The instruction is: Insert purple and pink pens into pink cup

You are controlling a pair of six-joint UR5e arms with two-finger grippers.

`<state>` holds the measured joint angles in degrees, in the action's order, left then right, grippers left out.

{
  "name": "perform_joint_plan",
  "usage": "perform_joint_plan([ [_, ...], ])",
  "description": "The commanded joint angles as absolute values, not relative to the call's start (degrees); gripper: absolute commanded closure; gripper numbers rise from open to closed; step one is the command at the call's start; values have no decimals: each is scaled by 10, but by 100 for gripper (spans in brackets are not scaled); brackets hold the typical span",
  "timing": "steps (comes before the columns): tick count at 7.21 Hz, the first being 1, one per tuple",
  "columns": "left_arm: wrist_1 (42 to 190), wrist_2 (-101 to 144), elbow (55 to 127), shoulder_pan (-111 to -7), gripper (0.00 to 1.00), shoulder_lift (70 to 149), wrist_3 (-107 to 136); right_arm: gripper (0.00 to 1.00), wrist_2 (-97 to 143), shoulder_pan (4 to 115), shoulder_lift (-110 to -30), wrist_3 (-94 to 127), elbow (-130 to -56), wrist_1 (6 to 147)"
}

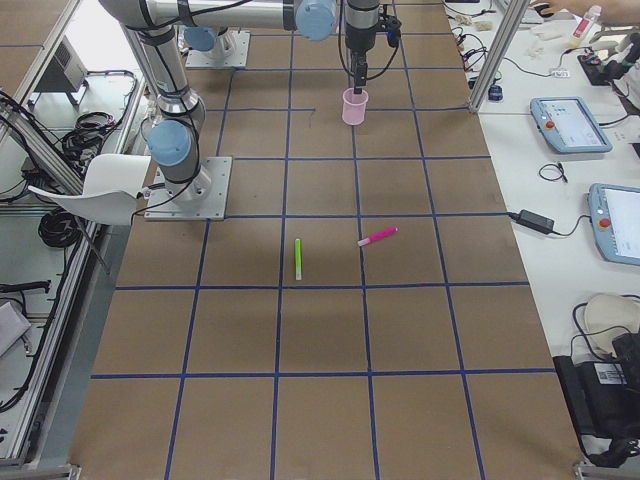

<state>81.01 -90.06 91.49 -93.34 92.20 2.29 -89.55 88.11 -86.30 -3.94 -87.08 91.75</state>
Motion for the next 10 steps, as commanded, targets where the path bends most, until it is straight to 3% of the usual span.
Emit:
perform_joint_plan([
  [1, 810, -902, 915, -933, 0, 922, 23, 0, -893, 881, -862, -40, -871, 918],
  [5, 811, -914, 915, -914, 0, 921, 11, 0, -896, 858, -860, -43, -872, 918],
  [8, 817, -918, 918, -911, 0, 919, 13, 0, -896, 784, -790, -77, -888, 922],
  [10, 817, -913, 926, -908, 0, 922, 10, 0, -931, 717, -741, -214, -888, 982],
])
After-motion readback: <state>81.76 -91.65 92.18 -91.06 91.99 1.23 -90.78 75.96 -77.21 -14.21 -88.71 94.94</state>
